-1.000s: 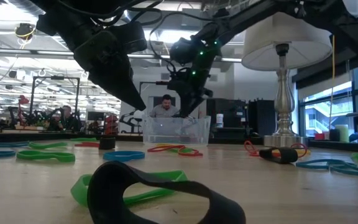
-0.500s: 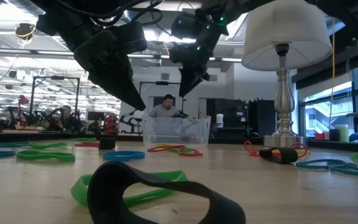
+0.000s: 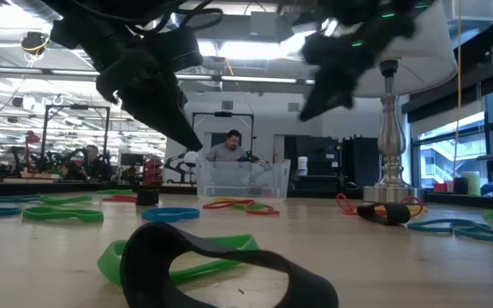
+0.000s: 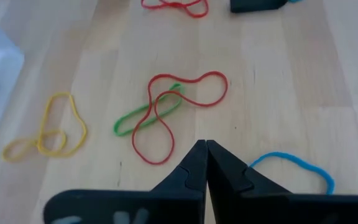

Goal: Pick and place rubber bands into bin
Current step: Put the green rubber band into the transparent bin

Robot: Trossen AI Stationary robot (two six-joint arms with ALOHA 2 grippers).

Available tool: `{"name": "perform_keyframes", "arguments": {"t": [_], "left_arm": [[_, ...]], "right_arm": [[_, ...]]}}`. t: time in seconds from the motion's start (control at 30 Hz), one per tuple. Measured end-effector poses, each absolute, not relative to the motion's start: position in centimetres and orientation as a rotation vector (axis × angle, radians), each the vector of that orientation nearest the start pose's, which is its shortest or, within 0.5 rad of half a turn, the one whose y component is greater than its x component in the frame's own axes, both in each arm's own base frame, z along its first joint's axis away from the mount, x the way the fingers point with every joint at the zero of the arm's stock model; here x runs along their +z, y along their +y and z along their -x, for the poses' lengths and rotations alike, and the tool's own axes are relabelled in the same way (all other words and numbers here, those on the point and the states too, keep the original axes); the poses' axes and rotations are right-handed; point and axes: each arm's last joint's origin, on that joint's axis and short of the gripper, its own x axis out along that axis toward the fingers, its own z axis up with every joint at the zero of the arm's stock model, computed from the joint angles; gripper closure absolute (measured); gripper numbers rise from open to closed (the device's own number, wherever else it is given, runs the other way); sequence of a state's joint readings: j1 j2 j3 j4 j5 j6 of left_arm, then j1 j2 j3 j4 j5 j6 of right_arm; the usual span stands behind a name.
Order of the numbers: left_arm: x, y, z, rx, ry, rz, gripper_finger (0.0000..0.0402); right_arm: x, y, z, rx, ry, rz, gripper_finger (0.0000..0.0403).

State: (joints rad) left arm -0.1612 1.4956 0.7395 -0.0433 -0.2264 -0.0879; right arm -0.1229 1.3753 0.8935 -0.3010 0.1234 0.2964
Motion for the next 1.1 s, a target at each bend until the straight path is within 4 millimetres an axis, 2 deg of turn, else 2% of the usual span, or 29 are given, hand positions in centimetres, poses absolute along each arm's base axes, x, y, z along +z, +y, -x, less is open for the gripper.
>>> {"name": "perform_keyframes", "arguments": {"t": [0.13, 0.23, 0.37, 0.47, 0.63, 0.8, 1.1], "left_arm": [[17.5, -4.0, -28.6, 0.062, 0.759, -0.148, 0.0399], [17.6, -4.0, -28.6, 0.052, 0.754, -0.171, 0.0399], [17.7, -4.6, -28.6, 0.037, 0.759, -0.171, 0.04], [18.6, -5.5, -28.8, 0.039, 0.782, -0.193, 0.0399], [21.2, -6.9, -29.4, 0.099, 0.794, -0.179, 0.04], [22.7, -7.7, -29.8, 0.123, 0.838, -0.119, 0.04], [22.0, -10.7, -31.6, 0.095, 1.026, -0.165, 0.04]], "right_arm": [[21.6, 0.4, -24.1, -0.361, 0.637, -0.301, 0.04], [20.1, 3.1, -22.0, -0.328, 0.549, -0.3, 0.0401], [18.2, 5.9, -20.2, -0.275, 0.459, -0.255, 0.0401], [17.3, 7.4, -19.4, -0.236, 0.418, -0.234, 0.0401], [16.5, 8.7, -18.9, -0.214, 0.394, -0.21, 0.0401], [16.2, 8.9, -18.9, -0.216, 0.407, -0.188, 0.0401], [16.2, 8.9, -18.9, -0.21, 0.407, -0.16, 0.0397]]}}
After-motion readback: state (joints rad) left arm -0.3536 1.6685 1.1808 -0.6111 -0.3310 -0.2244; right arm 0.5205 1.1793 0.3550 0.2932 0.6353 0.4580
